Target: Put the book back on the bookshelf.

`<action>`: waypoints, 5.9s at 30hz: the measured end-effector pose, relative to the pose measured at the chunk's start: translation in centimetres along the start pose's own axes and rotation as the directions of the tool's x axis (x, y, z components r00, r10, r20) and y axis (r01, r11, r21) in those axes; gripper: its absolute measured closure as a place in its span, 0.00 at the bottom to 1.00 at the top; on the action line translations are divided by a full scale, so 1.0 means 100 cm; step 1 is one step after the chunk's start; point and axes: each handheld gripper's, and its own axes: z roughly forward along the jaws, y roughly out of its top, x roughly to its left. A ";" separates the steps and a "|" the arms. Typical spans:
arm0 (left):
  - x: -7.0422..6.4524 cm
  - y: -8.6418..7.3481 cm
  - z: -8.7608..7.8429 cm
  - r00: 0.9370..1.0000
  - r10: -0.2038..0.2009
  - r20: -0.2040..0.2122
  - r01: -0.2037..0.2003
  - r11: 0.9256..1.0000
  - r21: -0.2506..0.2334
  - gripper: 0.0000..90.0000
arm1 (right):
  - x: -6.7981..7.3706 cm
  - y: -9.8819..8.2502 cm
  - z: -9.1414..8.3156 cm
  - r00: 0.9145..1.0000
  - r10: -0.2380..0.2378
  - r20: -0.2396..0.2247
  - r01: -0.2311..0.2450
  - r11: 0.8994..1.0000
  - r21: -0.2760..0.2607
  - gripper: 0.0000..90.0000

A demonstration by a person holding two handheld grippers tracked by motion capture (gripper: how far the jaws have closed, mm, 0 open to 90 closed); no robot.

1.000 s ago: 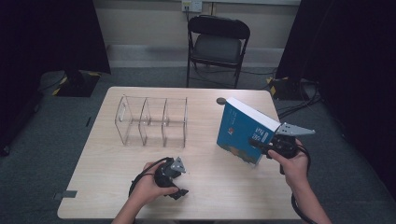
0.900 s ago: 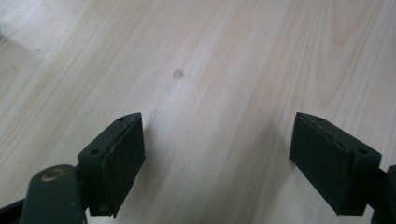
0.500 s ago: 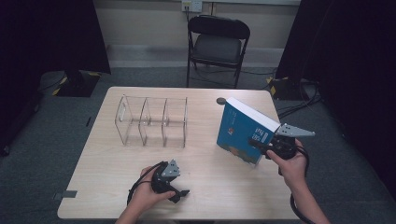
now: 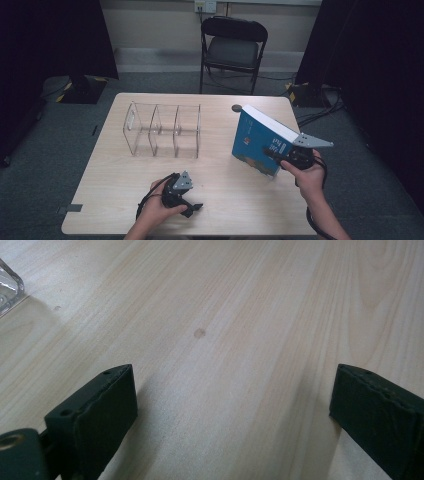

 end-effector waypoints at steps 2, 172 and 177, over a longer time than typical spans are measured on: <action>0.000 0.000 0.000 1.000 -0.001 0.000 0.001 1.000 0.000 0.05 | 0.001 0.000 0.000 1.000 0.002 0.010 -0.002 1.000 -0.001 0.68; 0.016 0.243 -0.037 0.979 0.172 0.109 -0.192 0.959 0.210 0.22 | 0.051 -0.018 -0.032 0.983 -0.095 -0.154 0.092 0.995 -0.023 0.68; 0.020 0.249 -0.037 0.978 0.167 0.123 -0.186 0.968 0.170 0.20 | 0.051 -0.018 -0.032 0.983 -0.095 -0.154 0.093 0.995 -0.022 0.68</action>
